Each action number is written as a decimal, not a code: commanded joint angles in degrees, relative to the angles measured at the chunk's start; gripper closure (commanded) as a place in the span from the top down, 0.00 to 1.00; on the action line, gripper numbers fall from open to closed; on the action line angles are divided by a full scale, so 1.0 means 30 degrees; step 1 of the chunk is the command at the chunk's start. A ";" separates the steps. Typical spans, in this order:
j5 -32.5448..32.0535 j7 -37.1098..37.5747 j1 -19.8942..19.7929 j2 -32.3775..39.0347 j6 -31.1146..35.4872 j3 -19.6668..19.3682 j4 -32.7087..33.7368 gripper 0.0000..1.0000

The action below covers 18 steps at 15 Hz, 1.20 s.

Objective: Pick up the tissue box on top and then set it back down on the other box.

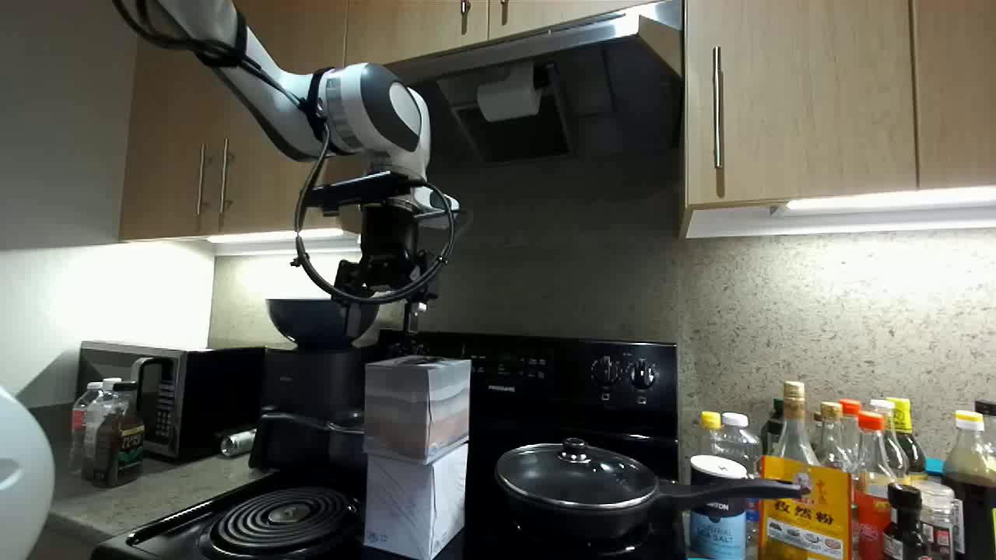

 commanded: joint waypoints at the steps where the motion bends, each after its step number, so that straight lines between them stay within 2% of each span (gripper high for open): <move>1: -0.0043 0.0047 0.0155 0.0022 -0.0052 -0.0125 0.0048 1.00; 6: -0.0042 0.0047 0.0155 0.0022 -0.0051 -0.0126 0.0048 1.00; 9: -0.1421 -0.1255 -0.0003 0.0577 0.0305 -0.0376 0.0538 1.00; 13: -0.3221 -0.3150 -0.0079 0.1874 0.0167 -0.1052 0.2141 1.00; 18: -0.3436 -0.6206 0.0283 0.4822 0.0054 -0.1367 0.5464 1.00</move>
